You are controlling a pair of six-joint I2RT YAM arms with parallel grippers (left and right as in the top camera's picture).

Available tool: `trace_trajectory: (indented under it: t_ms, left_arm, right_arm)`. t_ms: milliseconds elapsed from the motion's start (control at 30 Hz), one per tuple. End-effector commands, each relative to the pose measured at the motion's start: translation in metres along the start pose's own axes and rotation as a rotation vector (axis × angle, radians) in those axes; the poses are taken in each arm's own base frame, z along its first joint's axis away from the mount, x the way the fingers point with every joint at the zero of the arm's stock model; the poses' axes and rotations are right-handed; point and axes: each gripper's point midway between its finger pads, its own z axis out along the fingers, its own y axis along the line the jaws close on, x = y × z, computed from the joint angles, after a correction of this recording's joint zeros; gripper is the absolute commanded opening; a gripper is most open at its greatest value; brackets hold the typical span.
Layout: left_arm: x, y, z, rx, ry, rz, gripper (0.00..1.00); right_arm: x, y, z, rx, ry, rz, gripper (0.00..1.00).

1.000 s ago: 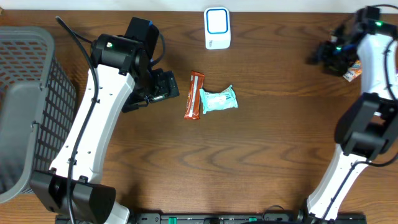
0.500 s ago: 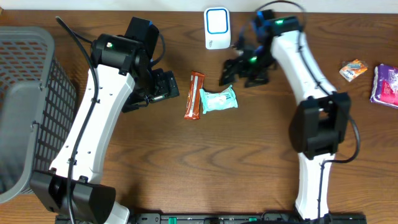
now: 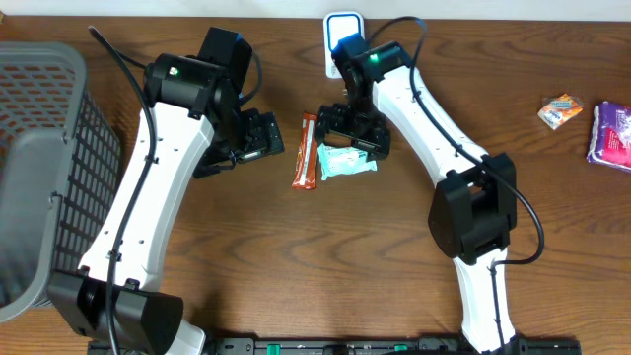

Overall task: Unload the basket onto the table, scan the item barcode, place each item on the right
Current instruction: 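Reach the right gripper to the green wipes pack and grasp it, then hold the green wipes pack up against the scanner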

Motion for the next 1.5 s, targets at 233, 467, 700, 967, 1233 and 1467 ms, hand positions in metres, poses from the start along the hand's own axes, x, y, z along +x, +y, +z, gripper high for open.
trace_trajectory:
  t_ms: [233,467,700,967,1233,1467]
  left_arm:
    - [-0.001,0.002,0.001,-0.009,0.003,-0.001,0.98]
    - [-0.001,0.002,0.001,-0.01,0.002,-0.001,0.98]
    - [-0.001,0.002,0.001,-0.01,0.002,-0.001,0.98]
    - [-0.001,0.002,0.001,-0.01,0.003,-0.001,0.98]
    - [-0.001,0.002,0.001,-0.009,0.003,-0.001,0.98]
    - [-0.001,0.002,0.001,-0.009,0.002,-0.001,0.98]
  right_arm:
    - [-0.013,-0.019,0.01,0.101,-0.131,0.539,0.94]
    - [-0.007,-0.012,0.053,0.088,-0.139,0.505,0.93]
    - [-0.003,-0.024,0.081,0.106,-0.131,0.492,0.68]
    - [-0.011,-0.023,0.074,0.108,-0.123,0.184,0.01]
    - [-0.002,0.03,0.007,-0.217,-0.007,-0.271,0.01]
    - [0.006,0.066,-0.102,-0.824,0.178,-0.388,0.01]
